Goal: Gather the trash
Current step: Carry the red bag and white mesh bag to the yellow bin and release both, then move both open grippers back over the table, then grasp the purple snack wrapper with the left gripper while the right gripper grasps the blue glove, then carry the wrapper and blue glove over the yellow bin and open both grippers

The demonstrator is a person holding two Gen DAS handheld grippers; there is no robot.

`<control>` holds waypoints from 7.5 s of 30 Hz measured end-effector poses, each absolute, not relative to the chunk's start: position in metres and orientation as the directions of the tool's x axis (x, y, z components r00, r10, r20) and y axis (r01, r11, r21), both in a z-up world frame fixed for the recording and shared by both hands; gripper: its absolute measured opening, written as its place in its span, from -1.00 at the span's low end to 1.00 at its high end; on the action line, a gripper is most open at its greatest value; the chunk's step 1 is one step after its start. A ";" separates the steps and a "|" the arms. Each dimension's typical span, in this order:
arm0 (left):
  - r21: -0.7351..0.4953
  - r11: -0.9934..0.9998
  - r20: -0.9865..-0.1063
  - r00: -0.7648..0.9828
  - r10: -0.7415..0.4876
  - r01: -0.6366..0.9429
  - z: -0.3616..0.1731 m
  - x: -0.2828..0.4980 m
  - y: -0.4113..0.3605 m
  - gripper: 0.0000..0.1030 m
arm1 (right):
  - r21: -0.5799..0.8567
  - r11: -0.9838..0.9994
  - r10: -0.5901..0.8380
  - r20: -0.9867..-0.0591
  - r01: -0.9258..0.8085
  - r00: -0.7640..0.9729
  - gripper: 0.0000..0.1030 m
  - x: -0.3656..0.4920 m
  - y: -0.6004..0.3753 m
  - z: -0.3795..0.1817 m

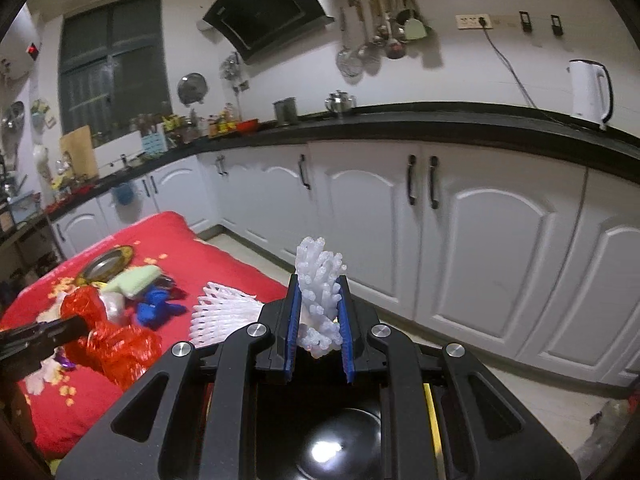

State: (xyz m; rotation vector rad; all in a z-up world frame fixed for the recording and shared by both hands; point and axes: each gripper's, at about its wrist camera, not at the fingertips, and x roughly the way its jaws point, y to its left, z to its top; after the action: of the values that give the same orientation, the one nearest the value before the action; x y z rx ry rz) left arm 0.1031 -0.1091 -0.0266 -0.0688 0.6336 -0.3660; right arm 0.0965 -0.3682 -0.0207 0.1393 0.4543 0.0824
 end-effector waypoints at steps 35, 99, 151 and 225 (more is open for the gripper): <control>-0.261 0.871 -0.671 0.571 -0.473 0.415 -0.100 0.139 -0.187 0.34 | 0.196 0.979 0.066 -0.568 0.057 0.820 -0.17 0.112 -0.425 -0.082; -0.174 0.970 -0.411 0.908 0.083 -0.168 0.019 0.044 0.083 0.79 | 0.126 0.848 0.517 -0.407 -0.514 0.753 0.66 0.115 -0.171 0.044; -0.270 0.953 -0.747 0.655 -0.119 -0.134 -0.098 0.112 0.091 -0.31 | 0.229 0.869 0.449 -0.736 -0.439 0.507 -0.64 0.213 -0.146 -0.100; -0.244 0.948 -0.559 0.769 -0.309 0.203 -0.010 0.102 -0.069 -0.50 | 0.225 0.934 0.358 -0.561 -0.279 0.746 -0.64 0.105 -0.330 -0.030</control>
State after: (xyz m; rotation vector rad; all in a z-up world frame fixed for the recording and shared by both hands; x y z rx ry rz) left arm 0.1024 -0.0688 -0.0104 -0.1739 0.6356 -0.2791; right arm 0.1049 -0.3303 -0.0301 0.1301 0.6399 0.3496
